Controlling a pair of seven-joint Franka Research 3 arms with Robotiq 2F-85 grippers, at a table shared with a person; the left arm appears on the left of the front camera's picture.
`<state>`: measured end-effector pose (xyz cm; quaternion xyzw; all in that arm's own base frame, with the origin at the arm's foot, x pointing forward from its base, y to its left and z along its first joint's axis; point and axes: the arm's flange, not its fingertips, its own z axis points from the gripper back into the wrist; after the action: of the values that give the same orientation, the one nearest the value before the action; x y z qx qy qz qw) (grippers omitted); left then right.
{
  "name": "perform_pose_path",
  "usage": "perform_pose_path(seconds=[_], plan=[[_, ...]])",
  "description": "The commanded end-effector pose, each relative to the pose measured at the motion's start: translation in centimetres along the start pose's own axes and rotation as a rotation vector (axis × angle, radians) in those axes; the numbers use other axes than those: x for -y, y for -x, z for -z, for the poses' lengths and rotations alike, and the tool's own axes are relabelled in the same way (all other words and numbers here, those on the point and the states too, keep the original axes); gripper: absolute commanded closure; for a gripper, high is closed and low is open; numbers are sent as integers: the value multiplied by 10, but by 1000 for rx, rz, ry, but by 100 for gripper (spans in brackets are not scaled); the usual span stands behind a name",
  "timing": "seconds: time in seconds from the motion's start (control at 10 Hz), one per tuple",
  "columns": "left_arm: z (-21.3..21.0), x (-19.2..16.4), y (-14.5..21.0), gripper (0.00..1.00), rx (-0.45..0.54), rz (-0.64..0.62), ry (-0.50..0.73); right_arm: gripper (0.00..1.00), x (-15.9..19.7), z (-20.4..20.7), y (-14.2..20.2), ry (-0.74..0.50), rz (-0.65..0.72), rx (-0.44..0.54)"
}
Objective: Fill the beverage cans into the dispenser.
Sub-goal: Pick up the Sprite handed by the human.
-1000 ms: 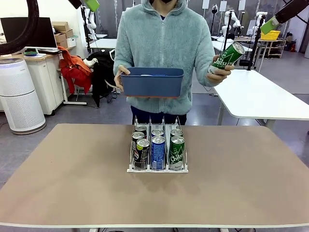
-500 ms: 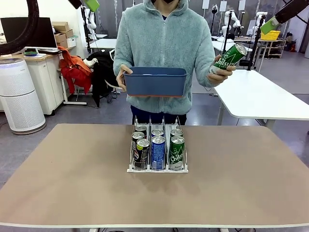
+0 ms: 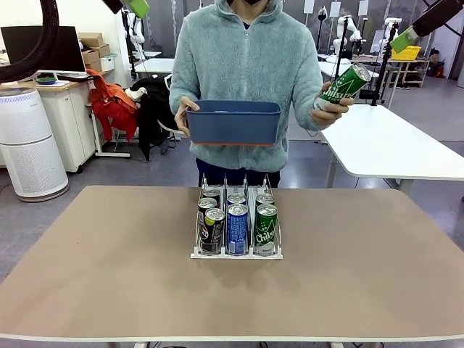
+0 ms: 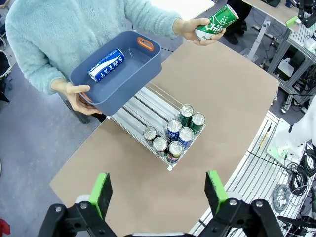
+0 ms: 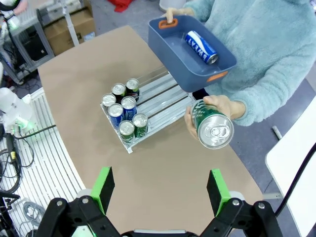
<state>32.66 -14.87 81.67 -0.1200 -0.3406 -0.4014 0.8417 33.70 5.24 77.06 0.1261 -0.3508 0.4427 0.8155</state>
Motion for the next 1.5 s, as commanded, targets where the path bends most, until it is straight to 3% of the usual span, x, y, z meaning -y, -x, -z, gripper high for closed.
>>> perform_pose_path(seconds=[0.0, 0.4, 0.5, 0.7, 1.1, 1.4], plan=[[-1, 1, 2, 0, -3, -4, -3, 0, 12, 8, -11, 57, 21, -84], [-1, 1, 2, 0, -3, -4, -3, 0, 56, 45, -21, 12, 43, -106], [-1, 1, 2, 0, -3, -4, -3, 0, 59, 50, -21, -34, 111, -123], [-1, 1, 2, 0, -3, -4, -3, 0, 75, 66, -22, -47, 94, -56], [-1, 1, 2, 0, -3, -4, -3, 0, 94, 88, -24, 3, 92, -64], [-1, 1, 2, 0, -3, -4, -3, 0, 104, 97, -21, -55, 117, -74]])
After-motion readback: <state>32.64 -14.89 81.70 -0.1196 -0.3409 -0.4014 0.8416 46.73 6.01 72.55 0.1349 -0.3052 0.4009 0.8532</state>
